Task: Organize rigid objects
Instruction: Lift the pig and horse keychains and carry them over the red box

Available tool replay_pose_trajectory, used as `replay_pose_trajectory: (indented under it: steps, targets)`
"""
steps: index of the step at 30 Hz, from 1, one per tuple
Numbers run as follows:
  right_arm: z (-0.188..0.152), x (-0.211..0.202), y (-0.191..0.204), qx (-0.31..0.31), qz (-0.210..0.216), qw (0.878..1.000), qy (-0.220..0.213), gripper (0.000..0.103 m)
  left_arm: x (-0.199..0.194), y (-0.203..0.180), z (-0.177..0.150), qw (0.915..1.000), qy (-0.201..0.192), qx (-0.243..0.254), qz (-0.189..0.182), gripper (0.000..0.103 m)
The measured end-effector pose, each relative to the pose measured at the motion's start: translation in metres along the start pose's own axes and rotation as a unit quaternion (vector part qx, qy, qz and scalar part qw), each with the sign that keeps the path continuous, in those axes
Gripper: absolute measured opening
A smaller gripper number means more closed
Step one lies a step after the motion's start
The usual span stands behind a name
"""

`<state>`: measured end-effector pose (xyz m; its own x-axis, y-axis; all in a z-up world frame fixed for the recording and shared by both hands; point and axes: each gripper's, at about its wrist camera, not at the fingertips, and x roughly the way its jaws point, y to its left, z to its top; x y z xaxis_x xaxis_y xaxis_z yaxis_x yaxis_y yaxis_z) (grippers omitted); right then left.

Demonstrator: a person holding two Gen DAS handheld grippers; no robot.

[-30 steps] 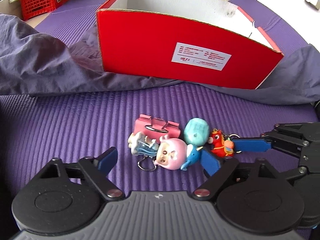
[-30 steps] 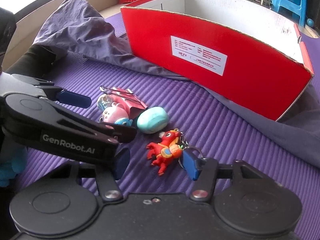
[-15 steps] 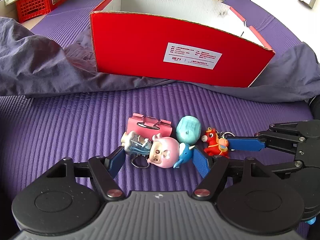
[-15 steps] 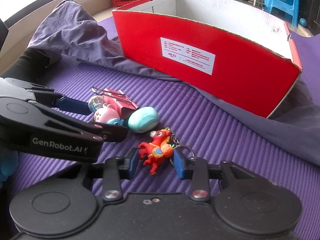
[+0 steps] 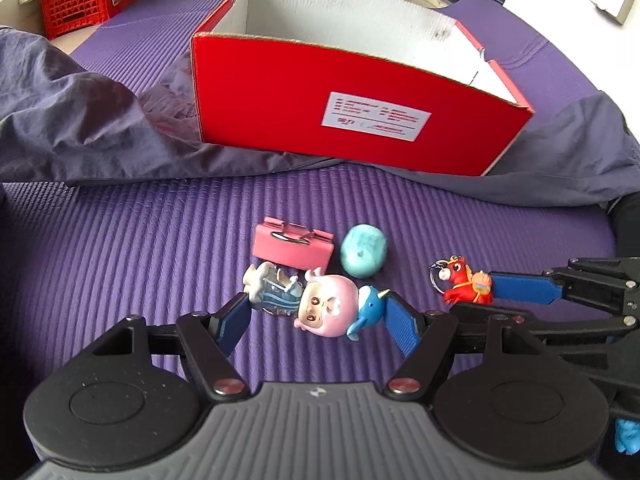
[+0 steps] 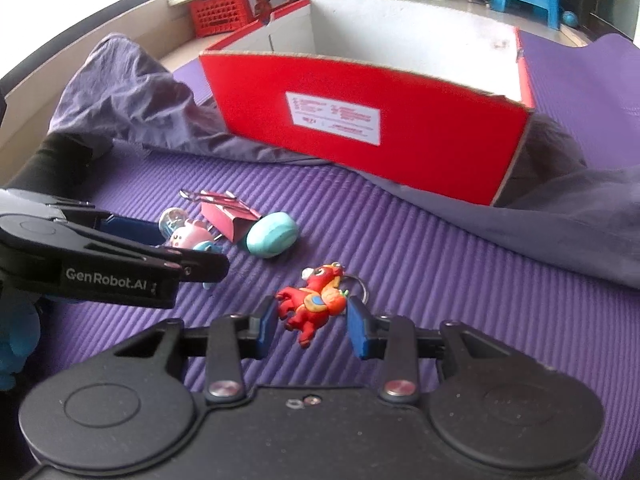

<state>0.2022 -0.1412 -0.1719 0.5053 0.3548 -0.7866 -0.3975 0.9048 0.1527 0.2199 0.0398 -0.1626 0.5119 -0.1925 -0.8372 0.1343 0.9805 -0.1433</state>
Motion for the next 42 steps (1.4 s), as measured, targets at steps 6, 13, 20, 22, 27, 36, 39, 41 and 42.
replay_pose_trajectory:
  steps: [6,13,20,22,27,36,39,41,42]
  targets:
    - [0.0,-0.03,-0.003,0.01,0.001,1.0,-0.019,0.035,-0.019,-0.004,-0.007,0.9997,0.006,-0.02,-0.008,0.073]
    - [-0.002,-0.063,-0.003,0.027,0.006,0.999,-0.038,0.035,-0.047,-0.009,-0.011,0.9994,0.002,-0.034,-0.007,0.073]
    - [0.004,-0.101,0.004,0.025,0.008,0.997,-0.068,0.035,-0.084,-0.018,-0.001,0.9994,-0.014,-0.03,-0.004,0.073]
    - [0.008,-0.111,0.006,0.021,0.005,0.997,-0.076,0.035,-0.093,-0.021,0.004,0.9994,-0.018,-0.029,-0.006,0.073]
    - [0.019,-0.129,0.006,0.019,0.008,0.996,-0.092,0.035,-0.11,-0.033,0.023,0.9995,-0.031,-0.007,-0.001,0.073]
    - [0.053,-0.152,0.004,0.013,0.007,0.992,-0.126,0.035,-0.134,-0.041,0.066,0.9979,-0.065,0.005,-0.007,0.073]
    - [0.067,-0.156,0.002,0.008,0.003,0.991,-0.136,0.035,-0.138,-0.045,0.081,0.9971,-0.074,0.017,-0.003,0.073]
    - [0.077,-0.157,-0.001,0.007,0.001,0.99,-0.141,0.035,-0.139,-0.047,0.092,0.9964,-0.081,0.025,0.002,0.073]
    - [0.081,-0.158,-0.002,0.007,-0.002,0.99,-0.143,0.035,-0.14,-0.047,0.096,0.9962,-0.083,0.026,0.003,0.073]
